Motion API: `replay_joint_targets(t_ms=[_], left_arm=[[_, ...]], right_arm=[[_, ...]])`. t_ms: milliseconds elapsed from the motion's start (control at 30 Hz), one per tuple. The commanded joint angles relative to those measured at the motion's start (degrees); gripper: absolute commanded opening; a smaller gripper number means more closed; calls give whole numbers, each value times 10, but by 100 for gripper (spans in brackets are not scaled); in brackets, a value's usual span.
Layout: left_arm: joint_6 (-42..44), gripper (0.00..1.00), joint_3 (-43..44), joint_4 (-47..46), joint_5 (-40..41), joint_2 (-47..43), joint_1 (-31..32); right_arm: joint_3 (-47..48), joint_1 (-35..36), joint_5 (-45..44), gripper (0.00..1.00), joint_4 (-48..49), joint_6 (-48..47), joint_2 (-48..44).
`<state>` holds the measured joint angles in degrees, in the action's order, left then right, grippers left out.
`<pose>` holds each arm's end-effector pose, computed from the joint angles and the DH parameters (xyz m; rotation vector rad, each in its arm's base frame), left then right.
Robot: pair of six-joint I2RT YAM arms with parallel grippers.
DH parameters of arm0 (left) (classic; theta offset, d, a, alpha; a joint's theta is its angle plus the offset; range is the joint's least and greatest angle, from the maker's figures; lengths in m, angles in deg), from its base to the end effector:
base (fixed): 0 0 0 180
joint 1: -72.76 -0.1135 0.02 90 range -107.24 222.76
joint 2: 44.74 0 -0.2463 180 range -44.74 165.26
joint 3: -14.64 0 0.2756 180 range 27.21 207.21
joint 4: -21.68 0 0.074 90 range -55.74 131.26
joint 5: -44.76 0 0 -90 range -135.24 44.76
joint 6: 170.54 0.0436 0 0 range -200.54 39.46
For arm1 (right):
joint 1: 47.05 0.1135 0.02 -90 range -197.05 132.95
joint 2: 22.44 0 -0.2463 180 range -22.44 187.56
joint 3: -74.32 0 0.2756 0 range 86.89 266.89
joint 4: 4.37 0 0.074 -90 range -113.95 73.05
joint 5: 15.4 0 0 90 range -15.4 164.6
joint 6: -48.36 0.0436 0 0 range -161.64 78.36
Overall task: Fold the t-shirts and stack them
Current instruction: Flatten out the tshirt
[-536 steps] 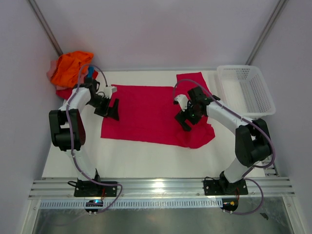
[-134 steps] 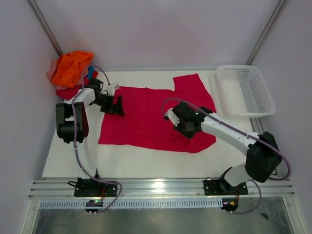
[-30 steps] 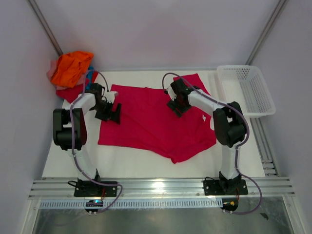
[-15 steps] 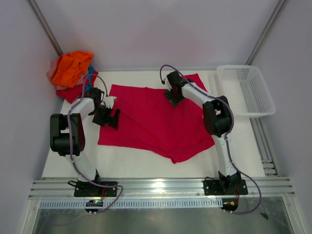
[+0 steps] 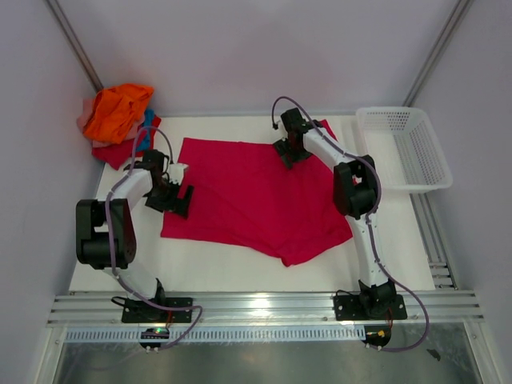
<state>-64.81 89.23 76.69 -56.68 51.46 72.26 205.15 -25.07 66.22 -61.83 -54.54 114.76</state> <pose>0.3299 -0.0058 0.1433 0.4142 2.8436 -0.2374 0.4904 0.1911 0.1451 -0.7573 2.5624 -0.1460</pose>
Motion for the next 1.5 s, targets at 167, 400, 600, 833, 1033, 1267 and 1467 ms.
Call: replay_joint_targets(t_ms=[167,400,600,833,1033,1267,1467], left_arm=[[13,99,-38,-35,41,-39,-1],[17,99,-59,-43,61,-51,-1],[21,99,-74,-37,72,-66,-2],[25,99,-93,-33,73,-87,-1],[24,99,-119,-31,76,-112,-2],[21,99,-131,-24,68,-153,-1],[5,99,-82,-19,-32,-173,-1]], right_arm=[[25,-11,-26,74,-21,9,21],[78,-17,-25,76,-31,4,48],[120,-17,-14,77,-42,1,65],[123,-19,-21,78,-22,-3,70],[162,-19,-29,79,-6,-16,87],[173,-19,-31,80,5,-21,63],[-11,-19,-25,99,114,-36,-84]])
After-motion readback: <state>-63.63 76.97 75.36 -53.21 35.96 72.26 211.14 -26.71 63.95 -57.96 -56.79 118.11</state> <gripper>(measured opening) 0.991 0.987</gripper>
